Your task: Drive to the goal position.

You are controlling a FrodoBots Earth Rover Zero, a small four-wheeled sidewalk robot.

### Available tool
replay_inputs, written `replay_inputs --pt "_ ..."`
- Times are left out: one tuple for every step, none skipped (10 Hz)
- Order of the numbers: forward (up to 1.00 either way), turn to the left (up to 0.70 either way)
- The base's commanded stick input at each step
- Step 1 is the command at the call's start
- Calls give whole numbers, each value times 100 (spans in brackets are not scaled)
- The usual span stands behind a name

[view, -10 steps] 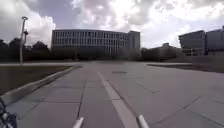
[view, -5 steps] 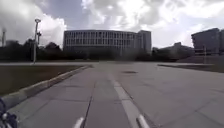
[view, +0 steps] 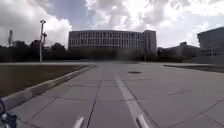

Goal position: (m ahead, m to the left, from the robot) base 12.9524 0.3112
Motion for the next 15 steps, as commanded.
replay_inputs --pt "70 0" --pt "70 0" --pt "70 0" --pt "70 0" --pt "70 0" --pt "70 0" --pt "70 0" --pt "70 0" --pt "70 0" --pt "70 0" --pt "70 0" --pt "70 0" --pt "70 0" --pt "70 0" --pt "70 0"
